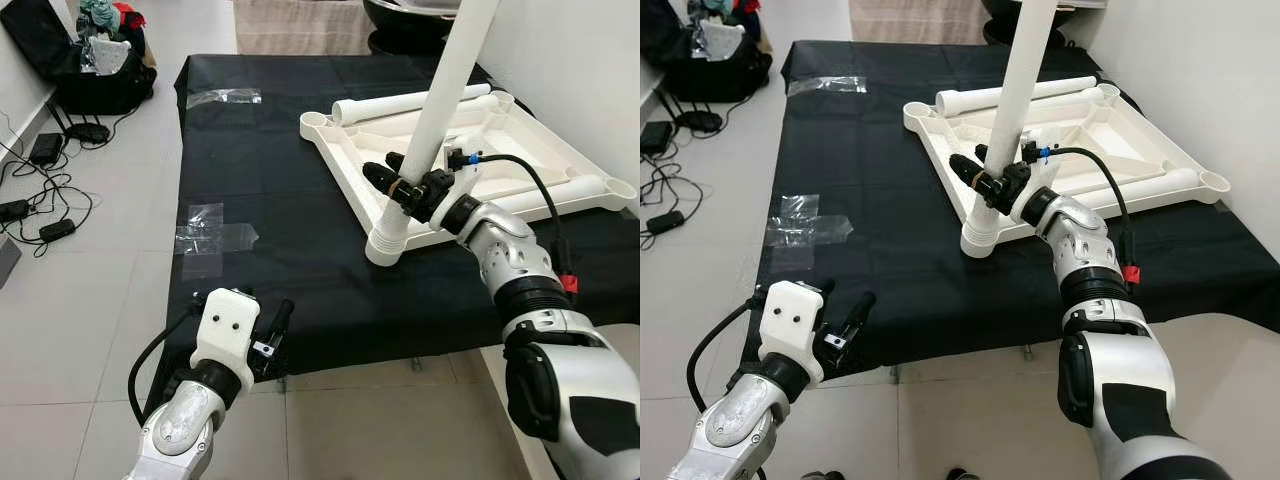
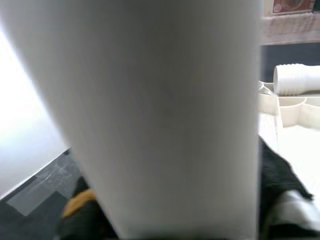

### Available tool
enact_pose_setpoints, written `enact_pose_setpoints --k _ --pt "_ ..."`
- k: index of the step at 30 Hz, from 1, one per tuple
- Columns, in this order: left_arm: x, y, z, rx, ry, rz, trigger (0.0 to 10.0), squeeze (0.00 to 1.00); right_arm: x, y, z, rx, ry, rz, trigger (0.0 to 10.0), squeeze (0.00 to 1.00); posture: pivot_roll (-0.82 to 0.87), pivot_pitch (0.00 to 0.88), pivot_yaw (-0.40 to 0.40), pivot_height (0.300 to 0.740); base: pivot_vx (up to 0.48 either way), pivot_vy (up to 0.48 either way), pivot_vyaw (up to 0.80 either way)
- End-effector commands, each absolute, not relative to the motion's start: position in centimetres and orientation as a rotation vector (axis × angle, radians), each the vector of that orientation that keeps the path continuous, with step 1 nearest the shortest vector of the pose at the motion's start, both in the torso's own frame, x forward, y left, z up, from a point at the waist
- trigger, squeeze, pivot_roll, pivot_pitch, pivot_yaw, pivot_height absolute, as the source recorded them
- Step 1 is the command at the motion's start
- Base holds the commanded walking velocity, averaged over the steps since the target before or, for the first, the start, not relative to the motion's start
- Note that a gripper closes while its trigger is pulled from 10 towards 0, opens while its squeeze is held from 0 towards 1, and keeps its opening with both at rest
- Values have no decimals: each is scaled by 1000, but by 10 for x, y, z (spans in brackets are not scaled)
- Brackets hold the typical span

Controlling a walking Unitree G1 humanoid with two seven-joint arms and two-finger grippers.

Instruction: Building children table

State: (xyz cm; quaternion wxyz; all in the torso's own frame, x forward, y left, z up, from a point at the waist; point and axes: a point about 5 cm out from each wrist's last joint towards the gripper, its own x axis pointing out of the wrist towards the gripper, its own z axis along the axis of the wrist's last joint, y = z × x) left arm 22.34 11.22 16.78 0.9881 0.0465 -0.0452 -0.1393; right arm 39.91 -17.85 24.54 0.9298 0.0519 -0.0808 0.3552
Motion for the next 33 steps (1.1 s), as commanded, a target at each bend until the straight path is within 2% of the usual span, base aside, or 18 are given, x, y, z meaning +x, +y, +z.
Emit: enact_pose_setpoints --k 1,9,10,13,15,16,17,18,19,20,28,29,30,33 --pt "222 112 166 101 -79 -280 10000 0 400 -169 240 121 -142 756 0 0 91 204 -105 740 0 0 0" --pt "224 110 167 98 -88 -280 10000 0 401 -167 226 62 -148 539 0 0 85 203 -108 740 0 0 0" --pt "225 109 168 97 -91 -282 10000 0 401 -168 223 37 -151 394 0 0 84 203 -107 740 0 0 0" --pt "226 109 168 96 -93 -283 10000 0 400 -170 220 29 -142 300 0 0 84 203 -107 740 0 0 0" --pt "226 108 169 96 -97 -286 10000 0 392 -176 212 -1 -109 58 0 0 80 203 -103 740 0 0 0" --pt "226 108 169 96 -97 -286 10000 0 392 -176 212 -1 -109 58 0 0 80 203 -103 740 0 0 0" --pt "227 108 170 95 -99 -289 10000 0 379 -179 207 -7 -91 -162 0 0 80 200 -102 740 0 0 0" --pt "227 108 170 95 -99 -289 10000 0 379 -179 207 -7 -91 -162 0 0 80 200 -102 740 0 0 0" --pt "227 108 170 95 -99 -289 10000 0 373 -176 206 3 -90 -227 0 0 79 200 -103 740 0 0 0" --pt "227 107 170 93 -99 -289 10000 0 362 -163 206 33 -86 -302 0 0 78 199 -102 740 0 0 0" --pt "227 105 168 87 -98 -291 10000 0 358 -131 206 100 -74 -347 0 0 83 195 -107 740 0 0 0" --pt "226 105 168 86 -97 -291 10000 0 360 -122 206 144 -70 -308 6157 0 85 195 -109 740 0 0 0" --pt "226 105 167 85 -95 -291 10000 0 359 -115 207 178 -60 -274 10000 0 85 195 -109 740 0 0 0" --pt "225 105 166 83 -92 -290 10000 0 356 -103 215 169 -123 -157 10000 0 81 190 -110 740 0 0 0"
